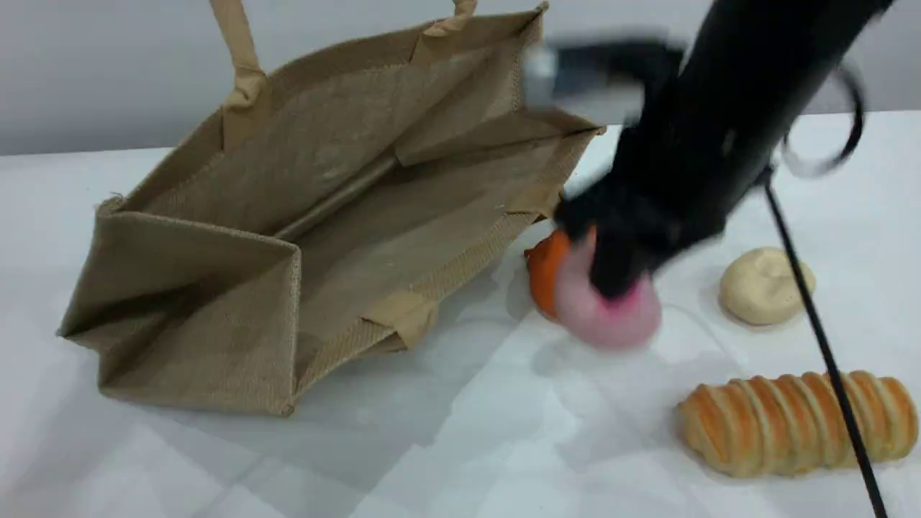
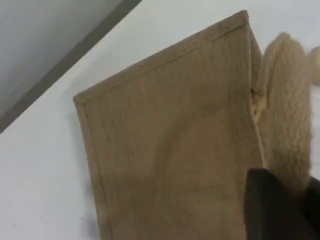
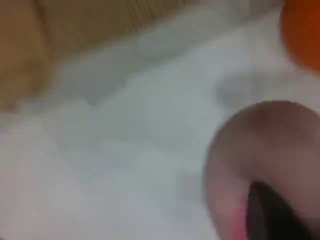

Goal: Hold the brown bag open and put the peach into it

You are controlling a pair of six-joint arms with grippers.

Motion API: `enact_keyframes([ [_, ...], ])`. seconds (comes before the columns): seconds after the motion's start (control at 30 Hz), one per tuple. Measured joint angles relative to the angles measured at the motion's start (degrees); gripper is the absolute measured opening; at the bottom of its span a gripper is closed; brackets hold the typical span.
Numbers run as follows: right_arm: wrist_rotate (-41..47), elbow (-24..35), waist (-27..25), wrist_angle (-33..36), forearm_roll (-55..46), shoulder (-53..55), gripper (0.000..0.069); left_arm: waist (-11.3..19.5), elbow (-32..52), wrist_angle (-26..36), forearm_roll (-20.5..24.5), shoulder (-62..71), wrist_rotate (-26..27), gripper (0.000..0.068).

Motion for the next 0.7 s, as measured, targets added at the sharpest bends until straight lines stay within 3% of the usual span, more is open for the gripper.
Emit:
enact_keyframes([
  [0.17, -2.26, 0.0, 0.0, -2.14, 2.4, -10.09, 0.0022, 0.0, 0.0, 0.0, -1.01, 0.0, 0.0, 0.009],
  [0.33, -10.61, 0.0, 0.05, -5.26, 9.93, -13.24, 0.0022, -1.41, 0.0, 0.0, -4.17, 0.0, 0.05, 0.009],
  [0.7, -43.94, 0.0, 0.05, -3.49, 42.57, -5.36, 0.0022, -3.0, 0.0, 0.05, -4.16, 0.0, 0.05, 0.009],
])
